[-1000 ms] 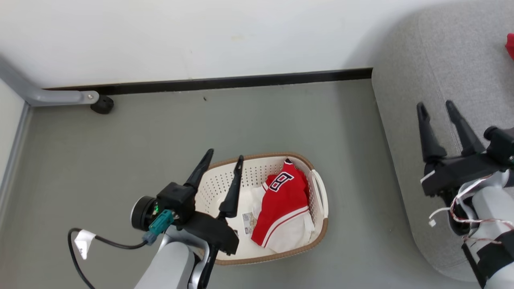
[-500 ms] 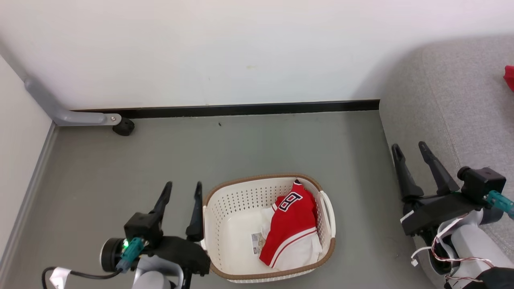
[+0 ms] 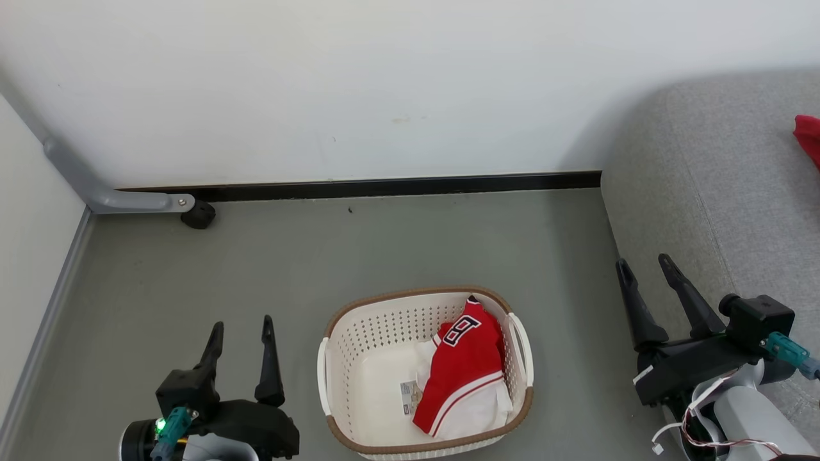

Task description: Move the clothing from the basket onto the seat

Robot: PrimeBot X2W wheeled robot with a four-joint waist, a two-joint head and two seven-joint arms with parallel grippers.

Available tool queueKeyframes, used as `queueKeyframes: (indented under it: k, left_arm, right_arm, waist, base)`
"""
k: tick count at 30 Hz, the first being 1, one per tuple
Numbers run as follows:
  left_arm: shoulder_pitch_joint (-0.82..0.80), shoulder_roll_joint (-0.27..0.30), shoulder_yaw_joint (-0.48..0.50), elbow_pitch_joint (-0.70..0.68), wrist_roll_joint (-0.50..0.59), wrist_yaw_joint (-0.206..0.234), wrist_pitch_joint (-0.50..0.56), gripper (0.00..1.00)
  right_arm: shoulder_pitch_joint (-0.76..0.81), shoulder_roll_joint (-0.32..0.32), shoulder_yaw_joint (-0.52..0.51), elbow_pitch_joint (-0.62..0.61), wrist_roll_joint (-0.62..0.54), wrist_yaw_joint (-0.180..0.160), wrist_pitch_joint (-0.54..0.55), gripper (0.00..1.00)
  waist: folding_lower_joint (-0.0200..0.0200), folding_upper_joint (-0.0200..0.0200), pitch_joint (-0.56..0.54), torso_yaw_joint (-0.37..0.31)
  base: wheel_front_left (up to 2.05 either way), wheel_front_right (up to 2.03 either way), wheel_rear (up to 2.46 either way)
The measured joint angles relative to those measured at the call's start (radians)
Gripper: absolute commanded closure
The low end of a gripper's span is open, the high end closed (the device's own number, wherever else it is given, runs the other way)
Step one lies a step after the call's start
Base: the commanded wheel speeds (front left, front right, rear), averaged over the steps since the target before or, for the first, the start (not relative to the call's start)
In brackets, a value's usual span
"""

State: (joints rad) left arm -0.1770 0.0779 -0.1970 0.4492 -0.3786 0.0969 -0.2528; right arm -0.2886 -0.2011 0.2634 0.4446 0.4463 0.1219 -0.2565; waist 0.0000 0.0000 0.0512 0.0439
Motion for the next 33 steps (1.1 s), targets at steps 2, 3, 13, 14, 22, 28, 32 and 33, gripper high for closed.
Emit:
queueKeyframes:
  k: [2, 3, 13, 14, 22, 28, 32, 33]
  left_arm:
    - [0.005, -0.002, 0.015, -0.005, 0.005, 0.001, 0.0, 0.0]
    - [0.008, -0.002, 0.023, -0.007, 0.007, 0.005, 0.0, 0.0]
    - [0.049, 0.0, 0.049, -0.021, 0.039, 0.009, 0.0, 0.0]
    - [0.051, 0.0, 0.049, -0.023, 0.04, 0.009, 0.0, 0.0]
    - [0.067, -0.003, 0.047, -0.035, 0.065, 0.009, 0.0, 0.0]
    - [0.069, -0.009, 0.041, -0.046, 0.073, 0.007, 0.0, 0.0]
    - [0.075, -0.014, 0.026, -0.053, 0.074, -0.01, 0.0, 0.0]
    - [0.075, -0.017, 0.02, -0.053, 0.074, -0.011, 0.0, 0.0]
  right_arm:
    - [0.006, 0.0, 0.0, -0.008, -0.009, -0.004, 0.0, 0.0]
    - [0.011, 0.001, 0.0, -0.014, -0.012, -0.009, 0.0, 0.0]
    - [0.058, 0.027, -0.002, -0.032, -0.024, -0.034, 0.0, 0.0]
    - [0.059, 0.027, -0.002, -0.033, -0.025, -0.034, 0.0, 0.0]
    - [0.063, 0.027, -0.005, -0.044, -0.042, -0.043, 0.0, 0.0]
    - [0.065, 0.026, -0.01, -0.059, -0.053, -0.044, 0.0, 0.0]
    - [0.065, 0.024, -0.016, -0.085, -0.062, -0.052, 0.0, 0.0]
    - [0.065, 0.023, -0.019, -0.092, -0.065, -0.053, 0.0, 0.0]
  waist:
    - [0.0, 0.0, -0.002, 0.0]
    - [0.0, 0.0, -0.004, 0.0]
    - [0.0, 0.0, -0.015, -0.004]
    - [0.0, 0.0, -0.016, -0.004]
    - [0.0, 0.0, -0.019, -0.008]
    - [0.0, 0.0, -0.013, -0.009]
    - [0.0, 0.0, 0.004, -0.009]
    - [0.0, 0.0, 0.01, -0.009]
  base:
    - [0.0, 0.0, 0.0]
    - [0.0, 0.0, 0.0]
    - [0.0, 0.0, 0.0]
    - [0.0, 0.0, 0.0]
    - [0.0, 0.0, 0.0]
    - [0.0, 0.0, 0.0]
    - [0.0, 0.0, 0.0]
    - [0.0, 0.0, 0.0]
